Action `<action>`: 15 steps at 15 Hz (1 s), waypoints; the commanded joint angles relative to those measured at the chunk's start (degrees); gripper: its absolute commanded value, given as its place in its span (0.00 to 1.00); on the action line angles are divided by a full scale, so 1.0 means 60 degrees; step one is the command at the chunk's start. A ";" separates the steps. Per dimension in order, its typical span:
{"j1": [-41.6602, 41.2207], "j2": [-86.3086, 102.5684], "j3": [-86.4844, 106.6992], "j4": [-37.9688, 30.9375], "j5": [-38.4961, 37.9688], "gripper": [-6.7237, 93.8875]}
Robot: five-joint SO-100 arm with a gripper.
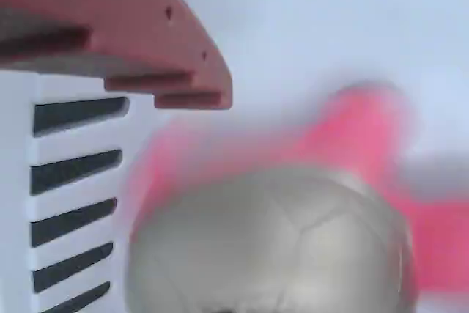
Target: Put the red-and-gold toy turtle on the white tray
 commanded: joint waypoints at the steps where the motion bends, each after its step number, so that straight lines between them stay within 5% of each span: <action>1: -0.0059 0.0557 -0.0483 0.0117 0.0103 0.68; 5: -0.0015 0.1553 -0.0015 0.0146 0.0044 0.67; 7: 0.0088 0.2930 0.0366 0.0161 -0.0293 0.58; 8: 0.0146 0.3662 0.0586 0.0190 -0.0469 0.47; 10: 0.0366 0.5347 0.1348 0.0073 -0.0645 0.07; 15: 0.1626 1.1411 0.7017 -0.1787 -0.0908 0.07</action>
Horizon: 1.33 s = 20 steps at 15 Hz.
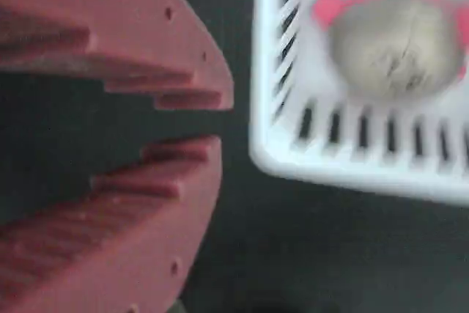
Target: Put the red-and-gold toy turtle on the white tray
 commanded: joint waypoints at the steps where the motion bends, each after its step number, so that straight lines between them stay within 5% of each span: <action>1: 0.0688 0.3926 0.3779 -0.1421 -0.0088 0.07; 6: 0.1392 0.9785 1.2378 -0.4233 -0.0718 0.07; 12: 0.1538 1.3271 1.4854 -0.2490 -0.0806 0.07; 20: 0.1787 1.3550 1.5747 -0.2651 -0.0762 0.07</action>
